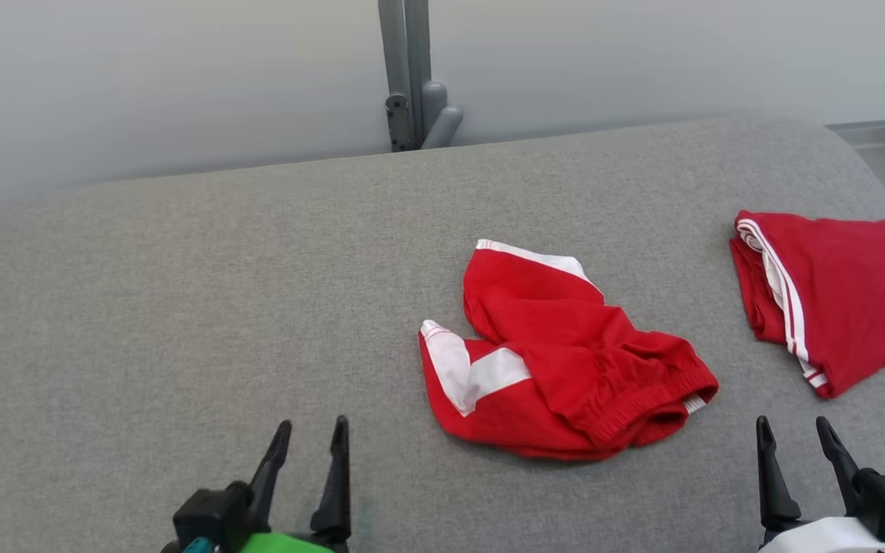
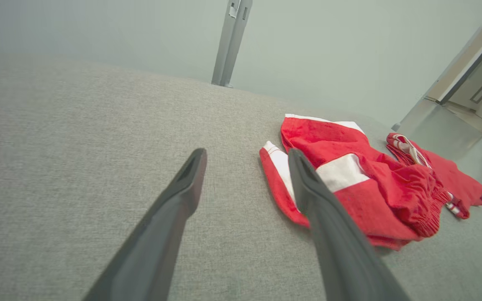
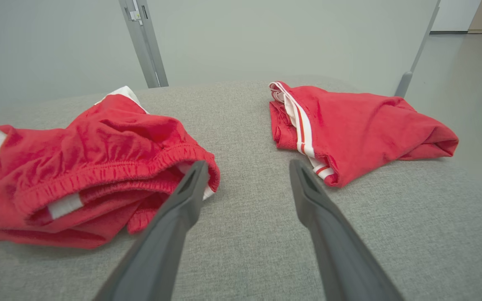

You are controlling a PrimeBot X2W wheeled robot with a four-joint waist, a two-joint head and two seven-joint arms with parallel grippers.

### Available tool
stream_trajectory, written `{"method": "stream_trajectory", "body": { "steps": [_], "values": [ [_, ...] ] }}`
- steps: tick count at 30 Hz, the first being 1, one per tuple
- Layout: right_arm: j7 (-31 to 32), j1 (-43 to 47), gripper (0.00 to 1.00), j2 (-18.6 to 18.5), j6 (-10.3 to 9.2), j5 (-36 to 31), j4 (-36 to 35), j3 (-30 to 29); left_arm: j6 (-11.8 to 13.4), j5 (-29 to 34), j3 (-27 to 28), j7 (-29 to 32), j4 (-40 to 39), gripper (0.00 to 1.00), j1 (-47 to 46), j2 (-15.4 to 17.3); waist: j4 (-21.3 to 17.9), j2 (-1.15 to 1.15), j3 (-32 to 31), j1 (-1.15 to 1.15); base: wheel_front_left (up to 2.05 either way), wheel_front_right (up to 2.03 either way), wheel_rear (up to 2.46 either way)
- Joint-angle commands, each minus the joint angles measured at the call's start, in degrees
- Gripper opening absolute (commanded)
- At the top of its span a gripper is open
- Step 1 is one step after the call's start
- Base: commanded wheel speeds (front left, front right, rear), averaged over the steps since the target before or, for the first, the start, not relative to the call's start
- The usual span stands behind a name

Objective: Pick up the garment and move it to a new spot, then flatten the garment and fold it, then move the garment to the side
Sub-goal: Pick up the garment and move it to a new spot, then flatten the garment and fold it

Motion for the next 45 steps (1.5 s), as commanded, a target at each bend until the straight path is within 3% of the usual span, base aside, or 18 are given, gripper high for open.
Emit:
{"method": "stream_trajectory", "body": {
  "steps": [1,9,14,23,34,45],
  "values": [
    [-0.15,1.13,1.0,-0.14,-0.06,-0.5,-0.2,-0.37,-0.79,1.78,2.43,-0.14,-0.18,1.0,2.71,-0.36,2.27,0.2,-2.11,0.0,0.0,0.0,0.0],
    [-0.15,1.57,1.0,-0.11,-0.06,-0.79,0.5,-0.85,-7.18,9.0,17.55,-0.15,4.3,1.0,11.07,-5.48,3.62,0.2,-2.26,0.0,0.0,0.0,0.0],
    [-0.15,1.16,1.0,-0.11,-0.06,-0.86,0.73,-0.53,-10.56,11.79,22.65,-0.15,5.92,1.0,11.78,-7.92,3.79,0.2,-2.07,0.0,0.0,0.0,0.0],
    [-0.15,0.62,1.0,-0.15,-0.06,-1.2,0.92,0.65,-14.03,15.21,27.75,-0.16,7.11,1.0,12.2,-10.43,3.52,0.2,-2.48,0.0,0.0,0.0,0.0],
    [-0.15,0.39,1.0,-1.03,-0.06,-0.39,-0.33,2.97,-16.23,16.91,29.91,-0.15,8.35,1.0,11.84,-11.08,3.74,0.2,-2.81,0.0,0.0,0.0,0.0],
    [-0.15,1.15,1.0,-1.63,-0.06,0.37,-0.66,3.99,-15.57,15.45,29.46,-0.16,8.56,1.0,12.01,-11.11,4.2,0.2,-3.28,0.0,0.0,0.0,0.0]
  ]
}}
